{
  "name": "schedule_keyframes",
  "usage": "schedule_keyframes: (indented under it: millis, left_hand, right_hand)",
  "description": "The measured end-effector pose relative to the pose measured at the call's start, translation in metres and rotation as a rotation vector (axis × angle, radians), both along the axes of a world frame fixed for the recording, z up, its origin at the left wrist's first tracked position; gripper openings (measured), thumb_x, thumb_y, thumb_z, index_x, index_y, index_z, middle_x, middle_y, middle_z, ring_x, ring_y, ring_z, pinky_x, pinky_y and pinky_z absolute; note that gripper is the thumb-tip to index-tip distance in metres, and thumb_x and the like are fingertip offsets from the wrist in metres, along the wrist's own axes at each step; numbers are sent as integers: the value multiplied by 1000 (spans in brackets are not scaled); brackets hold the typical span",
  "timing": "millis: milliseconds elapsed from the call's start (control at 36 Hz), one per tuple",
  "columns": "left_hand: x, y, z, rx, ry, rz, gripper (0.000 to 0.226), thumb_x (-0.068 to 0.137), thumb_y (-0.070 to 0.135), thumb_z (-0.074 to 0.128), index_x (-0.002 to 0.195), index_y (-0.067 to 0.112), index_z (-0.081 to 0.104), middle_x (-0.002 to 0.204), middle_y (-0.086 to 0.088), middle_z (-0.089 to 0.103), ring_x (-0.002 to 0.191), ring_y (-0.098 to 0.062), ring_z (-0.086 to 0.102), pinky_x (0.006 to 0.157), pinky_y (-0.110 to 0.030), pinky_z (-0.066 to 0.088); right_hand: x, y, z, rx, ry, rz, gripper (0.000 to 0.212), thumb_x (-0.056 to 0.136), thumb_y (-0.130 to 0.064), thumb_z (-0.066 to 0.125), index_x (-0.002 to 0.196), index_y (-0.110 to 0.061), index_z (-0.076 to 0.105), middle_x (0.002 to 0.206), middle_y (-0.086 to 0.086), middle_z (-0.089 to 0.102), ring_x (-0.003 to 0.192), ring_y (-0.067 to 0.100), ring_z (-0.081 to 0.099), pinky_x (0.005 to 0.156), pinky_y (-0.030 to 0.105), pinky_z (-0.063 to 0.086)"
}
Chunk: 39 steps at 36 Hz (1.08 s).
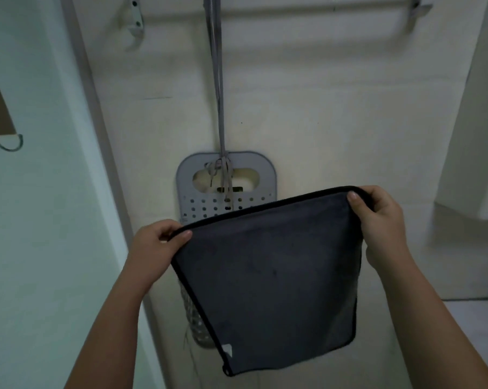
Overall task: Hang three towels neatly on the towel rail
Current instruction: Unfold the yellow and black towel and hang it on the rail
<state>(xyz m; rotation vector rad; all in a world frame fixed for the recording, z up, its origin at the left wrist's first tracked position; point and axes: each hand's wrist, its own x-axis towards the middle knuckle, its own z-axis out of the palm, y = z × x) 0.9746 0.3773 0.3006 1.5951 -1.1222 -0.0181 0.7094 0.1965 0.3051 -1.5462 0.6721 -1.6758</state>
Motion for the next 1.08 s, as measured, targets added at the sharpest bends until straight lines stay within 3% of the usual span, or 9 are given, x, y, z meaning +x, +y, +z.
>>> schedule_keyframes:
  millis: [167,306,472,583,750,889,1000,1083]
  left_hand:
    - [-5,-3,2,-287,161,1,29,87,8,58,70,31,64,66,13,67,62,6,60,55,-3,43]
    - [-13,-5,6,-451,451,-109,29,92,11,51,75,27,69,71,17,72,70,1,65,61,-12,50]
    - [-21,-1,12,-501,607,-301,43,96,12,42,71,21,75,73,7,74,70,-4,68,62,-15,53]
    - [-29,4,17,-514,661,-384,45,96,17,41,69,22,76,72,7,74,69,-4,68,63,-16,54]
    - [-60,2,26,-465,823,-594,24,79,29,54,67,20,73,66,2,72,61,-10,67,57,-23,56]
    - [-85,-9,21,-372,915,-722,23,80,29,55,91,13,68,79,-6,71,71,-18,66,65,-32,57]
    - [-106,-15,18,-355,873,-763,19,80,24,54,77,18,72,75,-3,71,66,-13,65,60,-26,57]
    - [-123,-17,17,-386,772,-688,23,78,24,54,71,18,75,72,0,73,66,-9,68,57,-20,53]
  right_hand:
    - [-1,6,3,11,-56,22,22,89,-8,56,74,-25,58,75,-5,60,64,-2,56,63,15,44]
    - [-1,15,7,21,-111,49,21,89,-6,54,75,-21,59,74,-4,60,58,-9,55,56,7,42]
    - [-9,27,6,30,-132,104,18,89,-8,54,77,-20,61,74,-5,62,61,-5,56,56,9,44]
    - [-14,32,7,30,-144,158,18,90,-10,54,78,-21,63,66,-15,67,64,-3,58,58,11,46]
    - [0,47,7,44,-117,356,13,86,-13,55,78,-19,63,67,-11,68,64,4,60,59,16,49]
    - [15,63,2,61,-108,503,9,71,-26,60,76,-19,63,68,-9,68,65,5,60,60,17,50]
    - [22,76,4,62,-121,550,3,75,-19,60,73,-18,62,67,-9,68,64,4,60,60,15,49]
    - [28,87,6,16,-84,477,13,84,-5,58,74,-14,62,64,-11,67,62,0,60,59,13,48]
